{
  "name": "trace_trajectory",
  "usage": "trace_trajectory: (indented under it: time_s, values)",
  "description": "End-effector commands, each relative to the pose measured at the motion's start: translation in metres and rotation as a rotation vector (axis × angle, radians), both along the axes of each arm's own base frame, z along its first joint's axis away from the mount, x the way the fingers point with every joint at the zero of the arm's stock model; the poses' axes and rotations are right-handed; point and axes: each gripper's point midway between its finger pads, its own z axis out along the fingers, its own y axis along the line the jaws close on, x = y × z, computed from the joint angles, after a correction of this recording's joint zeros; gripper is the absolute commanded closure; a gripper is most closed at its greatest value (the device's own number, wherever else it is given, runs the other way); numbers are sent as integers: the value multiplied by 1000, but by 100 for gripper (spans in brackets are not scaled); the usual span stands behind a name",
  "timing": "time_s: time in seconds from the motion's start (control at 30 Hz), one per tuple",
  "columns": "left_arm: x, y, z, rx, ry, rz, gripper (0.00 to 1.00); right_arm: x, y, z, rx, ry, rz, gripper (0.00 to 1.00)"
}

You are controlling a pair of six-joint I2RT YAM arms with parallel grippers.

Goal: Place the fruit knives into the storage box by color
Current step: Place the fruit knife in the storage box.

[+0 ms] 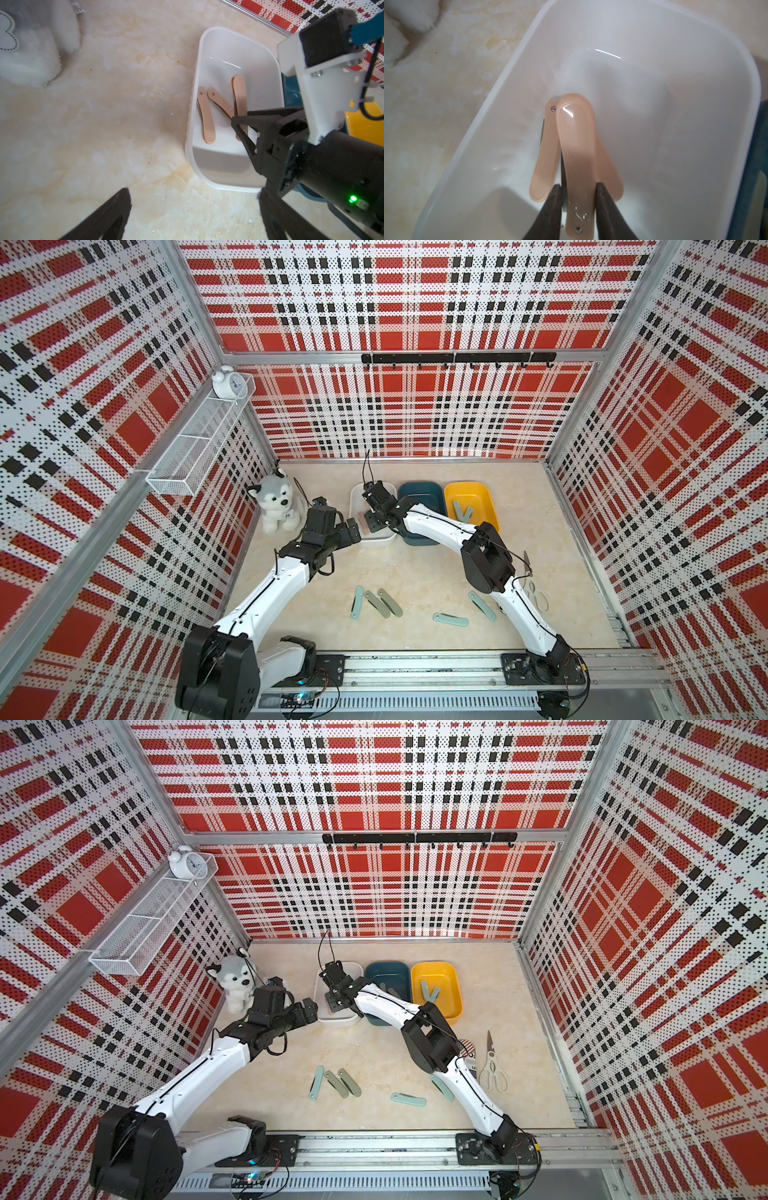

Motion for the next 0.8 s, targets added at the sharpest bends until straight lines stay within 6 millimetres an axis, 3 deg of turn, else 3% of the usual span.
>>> trace_trajectory:
  time_s: [0.0, 0.17, 0.27, 0.33, 0.47, 0.6, 0.67, 0.77]
  values:
    - [2, -5, 7, -13, -28, 5, 2, 10, 4, 7, 37, -25, -16, 67]
    - [-1, -6, 7, -17, -30, 4, 2, 12, 5, 11, 52, -25, -15, 62]
    - [-3, -7, 8, -22, -32, 2, 2, 10, 6, 23, 66, -31, -6, 60]
    - [-5, -10, 8, -24, -31, -5, 1, 9, 7, 40, 91, -40, 5, 56]
    - [-16, -26, 9, -12, -10, -62, 2, -1, 3, 92, 145, -74, 28, 46]
    - [-39, -54, 9, -19, 22, -178, 1, -25, -19, 135, 170, -115, 30, 43]
    - [-50, -66, 14, -25, 26, -216, 2, -41, -36, 146, 169, -126, 22, 41]
    - [-57, -81, 23, -72, 23, -247, 2, -69, -65, 147, 141, -116, -2, 39]
